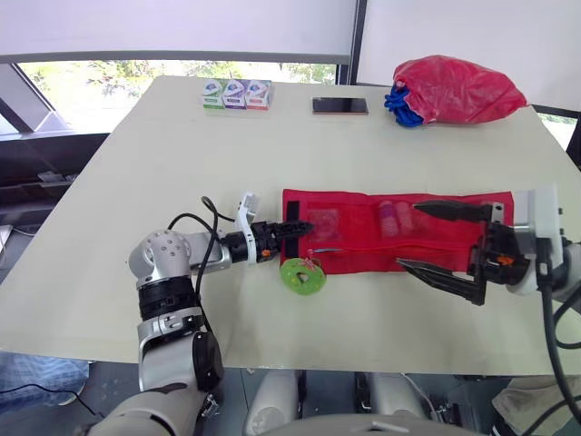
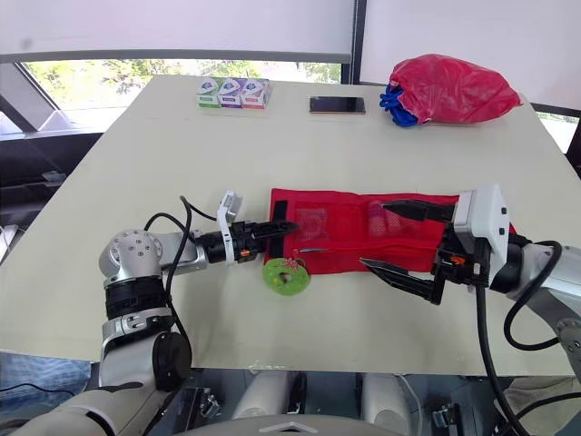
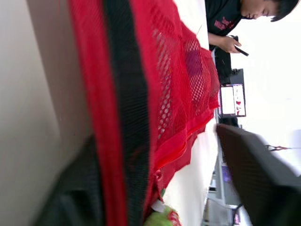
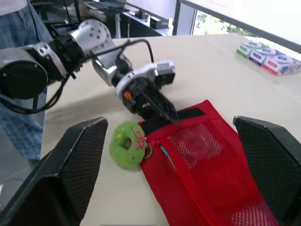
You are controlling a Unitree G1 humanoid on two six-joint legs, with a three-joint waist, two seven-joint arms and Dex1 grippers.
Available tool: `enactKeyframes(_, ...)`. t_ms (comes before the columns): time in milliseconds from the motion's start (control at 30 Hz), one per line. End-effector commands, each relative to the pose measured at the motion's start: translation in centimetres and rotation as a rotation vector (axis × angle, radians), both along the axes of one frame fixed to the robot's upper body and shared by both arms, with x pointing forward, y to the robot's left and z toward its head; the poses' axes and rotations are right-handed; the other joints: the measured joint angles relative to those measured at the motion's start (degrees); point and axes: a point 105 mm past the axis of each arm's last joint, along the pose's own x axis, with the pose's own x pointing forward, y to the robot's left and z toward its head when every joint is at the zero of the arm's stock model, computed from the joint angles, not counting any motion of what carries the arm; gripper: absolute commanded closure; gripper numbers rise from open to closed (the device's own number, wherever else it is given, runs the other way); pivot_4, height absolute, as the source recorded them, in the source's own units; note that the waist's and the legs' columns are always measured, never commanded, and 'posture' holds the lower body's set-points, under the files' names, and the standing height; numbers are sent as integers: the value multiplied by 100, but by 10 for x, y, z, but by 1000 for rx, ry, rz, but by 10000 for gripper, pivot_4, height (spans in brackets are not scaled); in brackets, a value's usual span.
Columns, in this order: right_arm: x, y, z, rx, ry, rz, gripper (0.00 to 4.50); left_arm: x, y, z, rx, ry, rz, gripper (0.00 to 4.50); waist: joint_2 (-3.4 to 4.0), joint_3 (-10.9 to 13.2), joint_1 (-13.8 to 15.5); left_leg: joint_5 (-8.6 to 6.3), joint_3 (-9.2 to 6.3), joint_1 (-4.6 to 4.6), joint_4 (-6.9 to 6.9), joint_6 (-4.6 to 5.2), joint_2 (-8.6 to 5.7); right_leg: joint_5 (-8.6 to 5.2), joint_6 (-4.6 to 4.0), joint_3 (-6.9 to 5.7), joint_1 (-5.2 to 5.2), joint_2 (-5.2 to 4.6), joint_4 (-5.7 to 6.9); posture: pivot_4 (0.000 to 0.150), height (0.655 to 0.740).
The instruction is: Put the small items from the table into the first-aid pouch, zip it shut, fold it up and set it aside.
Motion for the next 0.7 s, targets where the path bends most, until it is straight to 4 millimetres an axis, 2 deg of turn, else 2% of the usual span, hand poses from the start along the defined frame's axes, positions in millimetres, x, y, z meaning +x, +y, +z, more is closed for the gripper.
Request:
enactKeyframes(33, 0, 4, 6, 12, -39, 14, 0, 1, 0, 13, -22, -54, -4, 28607, 0, 0, 1, 1, -1, -1, -1, -2, 0, 0, 0, 0, -1, 0, 0, 1500, 7400)
enactKeyframes(167, 7, 13, -2, 2, -31, 13, 0, -1, 7, 9, -16, -53, 15, 44260, -1, 0, -5, 4, -1, -1, -1, -7, 1, -4, -9, -1, -1, -1, 0, 1500, 7400)
enactKeyframes(367, 17, 43, -29, -23, 45, 27, 0, -3, 15, 4, -14, -45, 22, 44752, -1, 1, -29, 11, -1, 0, -5, -20, 3, -6, -12, 0, -6, 0, 1, 1500, 7400)
enactKeyframes(600, 12, 92, -59, -68, 156, 217, 0, -1, 20, -12, 62, -38, 30, 44752, 0, -1, -93, 17, -3, 2, -8, -30, 3, -7, -16, 0, -8, 0, 2, 1500, 7400)
enactKeyframes(700, 16, 105, -73, -124, 158, 263, 0, 4, 17, -14, 69, -34, 30, 44752, 6, -4, -113, 11, -4, 6, -9, -20, 2, -7, -17, -1, -6, 1, 4, 1500, 7400)
